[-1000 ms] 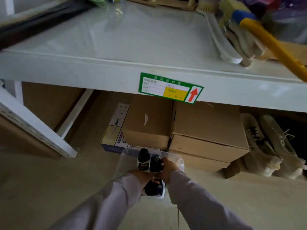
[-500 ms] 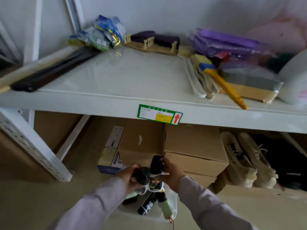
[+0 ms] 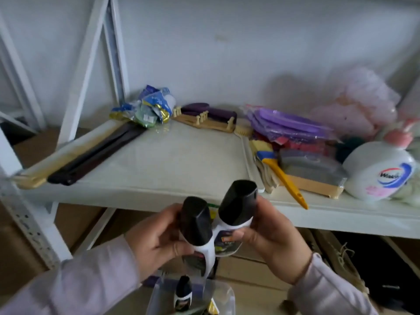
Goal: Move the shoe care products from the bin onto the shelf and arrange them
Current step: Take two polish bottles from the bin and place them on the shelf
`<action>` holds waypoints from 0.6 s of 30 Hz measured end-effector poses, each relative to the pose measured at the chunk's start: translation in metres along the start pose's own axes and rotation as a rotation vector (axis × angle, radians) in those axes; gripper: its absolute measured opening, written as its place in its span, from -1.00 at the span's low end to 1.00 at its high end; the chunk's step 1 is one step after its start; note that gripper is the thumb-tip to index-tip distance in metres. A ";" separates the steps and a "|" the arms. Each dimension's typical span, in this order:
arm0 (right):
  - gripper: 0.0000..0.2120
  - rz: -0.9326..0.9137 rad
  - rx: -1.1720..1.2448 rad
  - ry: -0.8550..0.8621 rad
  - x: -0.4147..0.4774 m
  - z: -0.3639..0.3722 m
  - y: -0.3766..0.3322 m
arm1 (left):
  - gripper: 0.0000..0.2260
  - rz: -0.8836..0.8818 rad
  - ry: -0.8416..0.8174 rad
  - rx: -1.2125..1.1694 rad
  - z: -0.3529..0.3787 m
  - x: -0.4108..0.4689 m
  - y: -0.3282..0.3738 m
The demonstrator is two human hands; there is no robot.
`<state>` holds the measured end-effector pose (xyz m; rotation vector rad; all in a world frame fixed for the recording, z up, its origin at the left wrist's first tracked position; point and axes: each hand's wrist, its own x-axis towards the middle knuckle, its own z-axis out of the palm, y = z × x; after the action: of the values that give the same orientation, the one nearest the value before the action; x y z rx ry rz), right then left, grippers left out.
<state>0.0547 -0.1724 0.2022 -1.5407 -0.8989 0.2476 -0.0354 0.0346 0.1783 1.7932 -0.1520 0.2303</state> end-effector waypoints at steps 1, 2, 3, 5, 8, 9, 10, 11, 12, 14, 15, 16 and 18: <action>-0.65 -0.035 -0.005 0.016 0.006 -0.004 -0.008 | -0.57 0.038 -0.003 0.035 -0.005 0.005 0.012; -0.68 -0.063 -0.012 0.035 0.014 -0.007 -0.014 | -0.58 0.070 0.005 0.079 -0.010 0.010 0.023; -0.70 -0.085 -0.021 0.052 0.023 -0.010 -0.019 | -0.58 0.100 0.027 0.118 -0.015 0.015 0.031; -0.68 -0.118 -0.047 0.070 0.043 -0.013 -0.029 | -0.57 0.136 0.063 0.216 -0.026 0.029 0.046; -0.69 -0.122 -0.067 0.085 0.072 -0.013 -0.037 | -0.60 0.143 0.118 0.287 -0.044 0.052 0.063; -0.69 -0.117 -0.063 0.092 0.082 -0.013 -0.038 | -0.60 0.132 0.140 0.294 -0.051 0.060 0.066; -0.69 -0.105 -0.052 0.103 0.092 -0.012 -0.040 | -0.59 0.122 0.167 0.306 -0.057 0.069 0.069; -0.69 -0.093 -0.037 0.116 0.102 -0.011 -0.040 | -0.60 0.114 0.191 0.323 -0.064 0.077 0.069; -0.70 -0.086 -0.024 0.127 0.112 -0.009 -0.041 | -0.60 0.108 0.207 0.335 -0.071 0.085 0.070; -0.69 -0.069 -0.022 0.153 0.133 -0.004 -0.038 | -0.61 0.095 0.239 0.374 -0.083 0.100 0.069; -0.70 -0.054 -0.029 0.169 0.144 -0.002 -0.035 | -0.59 0.087 0.255 0.392 -0.088 0.108 0.069; -0.69 -0.041 -0.034 0.182 0.154 0.000 -0.032 | -0.58 0.075 0.268 0.408 -0.094 0.115 0.067; -0.62 -0.016 -0.051 0.212 0.172 0.005 -0.027 | -0.60 0.026 0.291 0.475 -0.104 0.130 0.063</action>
<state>0.1565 -0.0571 0.2849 -1.5731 -0.7549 0.0484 0.0691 0.1240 0.2917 2.2023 0.0967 0.5807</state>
